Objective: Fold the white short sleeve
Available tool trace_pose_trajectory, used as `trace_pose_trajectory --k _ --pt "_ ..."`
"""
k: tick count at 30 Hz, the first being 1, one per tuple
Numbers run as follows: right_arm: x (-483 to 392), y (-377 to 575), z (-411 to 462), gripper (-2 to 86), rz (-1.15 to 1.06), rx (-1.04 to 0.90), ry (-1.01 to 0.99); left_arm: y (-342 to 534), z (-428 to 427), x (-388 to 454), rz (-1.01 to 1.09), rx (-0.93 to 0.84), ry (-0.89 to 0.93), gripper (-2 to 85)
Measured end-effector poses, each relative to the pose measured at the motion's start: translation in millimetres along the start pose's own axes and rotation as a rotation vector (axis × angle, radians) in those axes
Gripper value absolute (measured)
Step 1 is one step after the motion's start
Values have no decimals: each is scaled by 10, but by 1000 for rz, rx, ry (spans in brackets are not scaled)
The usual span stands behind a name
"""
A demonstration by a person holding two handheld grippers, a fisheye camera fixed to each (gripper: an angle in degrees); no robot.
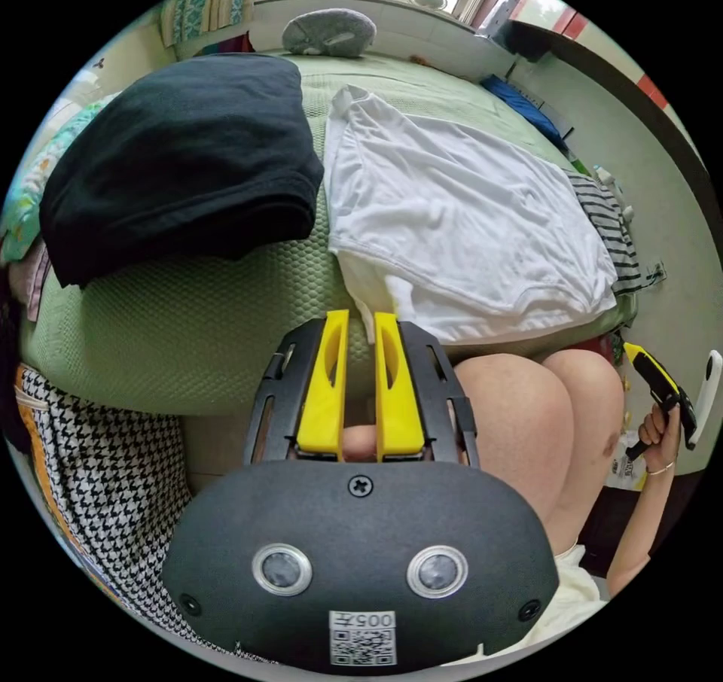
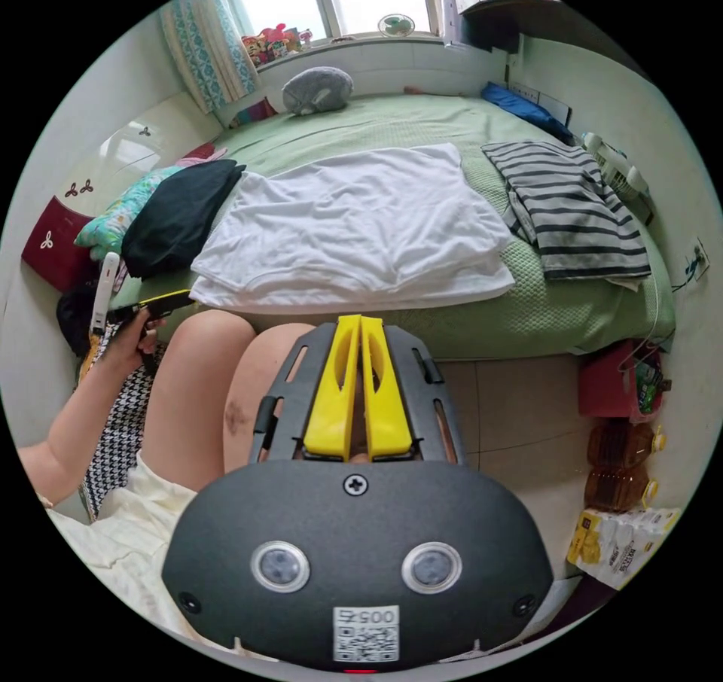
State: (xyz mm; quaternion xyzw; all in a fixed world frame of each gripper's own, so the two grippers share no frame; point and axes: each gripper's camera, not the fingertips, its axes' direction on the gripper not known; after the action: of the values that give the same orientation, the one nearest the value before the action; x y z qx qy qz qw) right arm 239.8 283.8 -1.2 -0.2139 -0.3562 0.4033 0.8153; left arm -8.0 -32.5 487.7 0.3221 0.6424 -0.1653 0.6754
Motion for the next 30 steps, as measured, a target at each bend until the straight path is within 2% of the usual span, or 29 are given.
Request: trace_pose_trajectory --k 4,11,15,17,22,26,30 --pt "43 60 -50 -10 3 3 -2 22 -122 4 25 1 -20 21" --pt "117 114 -107 -10 20 11 -33 147 -494 -175 56 59 -96 12" --pt "106 103 -118 -10 12 14 -28 171 -418 -310 27 0 -109 19" --pt "93 103 -132 -10 8 13 -29 196 -359 -381 -40 -38 -174 31" --pt "54 134 -169 -10 -12 9 -16 194 -454 -304 -7 50 -72 58" --pt "23 159 -180 -10 -15 -6 20 -10 -461 -189 11 73 -61 97" --pt "25 261 -297 -10 12 36 70 -156 -392 -174 -16 108 -41 100"
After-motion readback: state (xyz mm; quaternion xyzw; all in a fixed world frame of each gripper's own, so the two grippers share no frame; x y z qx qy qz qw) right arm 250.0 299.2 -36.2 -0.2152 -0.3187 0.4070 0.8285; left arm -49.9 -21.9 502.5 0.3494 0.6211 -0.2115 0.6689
